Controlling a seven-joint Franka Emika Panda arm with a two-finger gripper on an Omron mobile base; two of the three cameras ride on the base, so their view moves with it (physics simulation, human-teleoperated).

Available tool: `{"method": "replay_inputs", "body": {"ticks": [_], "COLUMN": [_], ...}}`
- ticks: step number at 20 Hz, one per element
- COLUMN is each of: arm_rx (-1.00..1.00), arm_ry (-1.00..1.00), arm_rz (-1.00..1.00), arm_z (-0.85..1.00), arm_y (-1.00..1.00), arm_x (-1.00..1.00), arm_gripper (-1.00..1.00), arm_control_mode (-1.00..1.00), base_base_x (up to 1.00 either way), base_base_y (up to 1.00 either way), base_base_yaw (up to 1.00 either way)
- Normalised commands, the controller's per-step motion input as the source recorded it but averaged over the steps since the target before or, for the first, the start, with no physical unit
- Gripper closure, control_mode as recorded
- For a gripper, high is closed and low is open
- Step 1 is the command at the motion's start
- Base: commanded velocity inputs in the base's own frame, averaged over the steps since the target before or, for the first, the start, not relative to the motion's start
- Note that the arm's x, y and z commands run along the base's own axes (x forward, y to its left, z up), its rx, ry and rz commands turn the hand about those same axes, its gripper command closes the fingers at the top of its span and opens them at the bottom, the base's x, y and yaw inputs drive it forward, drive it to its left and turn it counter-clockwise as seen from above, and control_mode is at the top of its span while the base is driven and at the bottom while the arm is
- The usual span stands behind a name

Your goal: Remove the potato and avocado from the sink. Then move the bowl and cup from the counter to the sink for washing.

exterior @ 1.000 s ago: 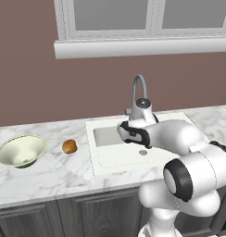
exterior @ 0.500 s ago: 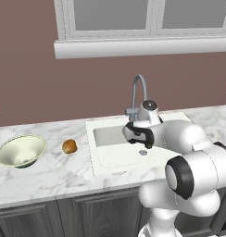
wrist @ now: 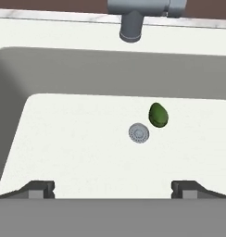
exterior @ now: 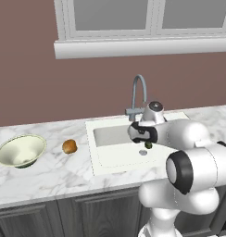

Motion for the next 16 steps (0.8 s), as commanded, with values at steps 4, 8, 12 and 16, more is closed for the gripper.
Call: {"method": "replay_inputs", "body": {"ticks": [4,8,12,16], "arm_rx": [0.00,0.00,0.00,0.00], "arm_ry": [0.00,0.00,-0.03,0.00], "arm_rz": [0.00,0.00,0.00,0.00], "arm_z": [-0.04,-0.06,-0.05,-0.05], "arm_y": [-0.18,-0.24,-0.28,-0.29], "arm_x": [-0.05,-0.13,-0.11,-0.06], "arm_gripper": [-1.00,-1.00,-1.00,-1.00], "arm_control_mode": [-1.00,-1.00,-1.00,-1.00], "base_base_x": [0.00,0.00,0.00,0.00], "base_base_y": [0.00,0.00,0.00,0.00], "base_base_yaw": [0.00,0.00,0.00,0.00]}}
